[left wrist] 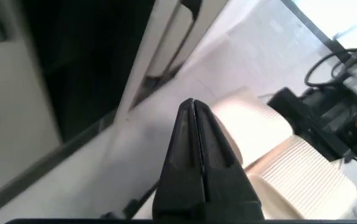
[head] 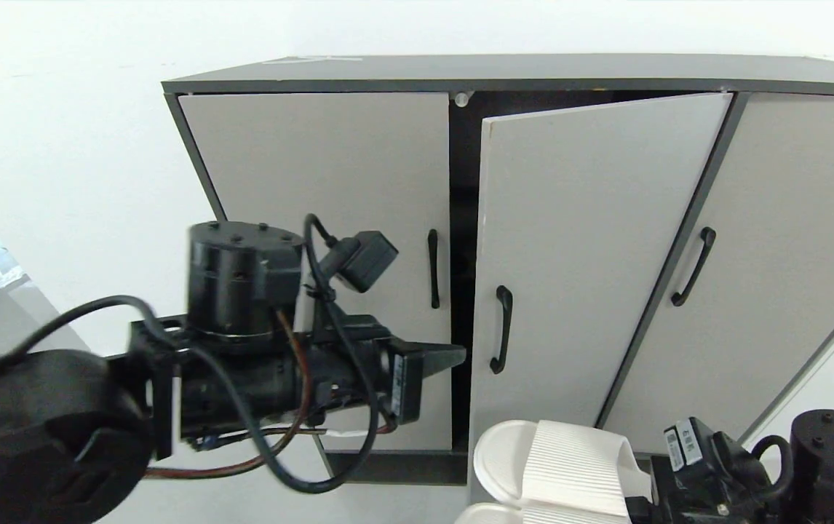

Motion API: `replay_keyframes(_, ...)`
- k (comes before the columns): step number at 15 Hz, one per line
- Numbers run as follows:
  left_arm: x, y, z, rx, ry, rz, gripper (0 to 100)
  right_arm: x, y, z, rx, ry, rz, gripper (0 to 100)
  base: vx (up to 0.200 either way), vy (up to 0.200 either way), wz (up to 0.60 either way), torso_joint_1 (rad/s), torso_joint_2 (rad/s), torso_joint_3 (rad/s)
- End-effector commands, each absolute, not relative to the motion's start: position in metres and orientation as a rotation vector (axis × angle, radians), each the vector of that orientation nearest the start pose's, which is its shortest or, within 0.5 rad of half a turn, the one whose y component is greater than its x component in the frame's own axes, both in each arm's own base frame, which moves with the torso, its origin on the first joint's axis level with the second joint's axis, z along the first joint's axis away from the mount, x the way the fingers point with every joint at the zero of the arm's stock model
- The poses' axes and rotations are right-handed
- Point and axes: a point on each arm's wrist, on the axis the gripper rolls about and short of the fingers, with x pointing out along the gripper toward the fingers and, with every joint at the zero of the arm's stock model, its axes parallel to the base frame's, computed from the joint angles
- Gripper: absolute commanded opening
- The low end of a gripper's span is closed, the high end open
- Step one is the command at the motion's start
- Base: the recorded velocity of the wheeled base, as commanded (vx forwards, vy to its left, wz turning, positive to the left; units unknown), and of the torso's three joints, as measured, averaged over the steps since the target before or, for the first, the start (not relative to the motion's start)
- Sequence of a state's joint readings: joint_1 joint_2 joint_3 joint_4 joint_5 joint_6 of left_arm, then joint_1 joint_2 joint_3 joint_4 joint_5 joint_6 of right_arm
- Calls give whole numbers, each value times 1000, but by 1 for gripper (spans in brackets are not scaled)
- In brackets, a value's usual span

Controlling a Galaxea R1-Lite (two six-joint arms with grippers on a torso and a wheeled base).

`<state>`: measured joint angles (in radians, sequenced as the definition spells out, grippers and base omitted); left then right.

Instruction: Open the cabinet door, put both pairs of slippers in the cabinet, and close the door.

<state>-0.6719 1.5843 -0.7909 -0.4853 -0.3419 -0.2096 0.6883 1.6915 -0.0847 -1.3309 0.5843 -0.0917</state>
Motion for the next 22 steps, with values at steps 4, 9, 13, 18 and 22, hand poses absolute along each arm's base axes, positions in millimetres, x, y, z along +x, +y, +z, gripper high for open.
replay_keyframes(4, 235, -157, 230, -347, 287, -872, 0, 138, 131, 85, -131, 260, 1334, 0, 0, 0, 0, 0, 0, 0)
replay_keyframes(9, 291, -174, 212, -376, 181, -839, 0, 138, 130, 83, -146, 265, 1329, 0, 0, 0, 0, 0, 0, 0)
replay_keyframes(13, 313, -192, 210, -377, 168, -857, 0, 139, 131, 79, -170, 266, 1332, 0, 0, 0, 0, 0, 0, 0)
replay_keyframes(18, 315, -220, 210, -403, 175, -919, 0, 139, 132, 77, -173, 276, 1337, 0, 0, 0, 0, 0, 0, 0)
replay_keyframes(22, 307, -229, 212, -413, 180, -950, 0, 139, 132, 76, -173, 281, 1337, 0, -200, 0, 0, 5, 5, 1)
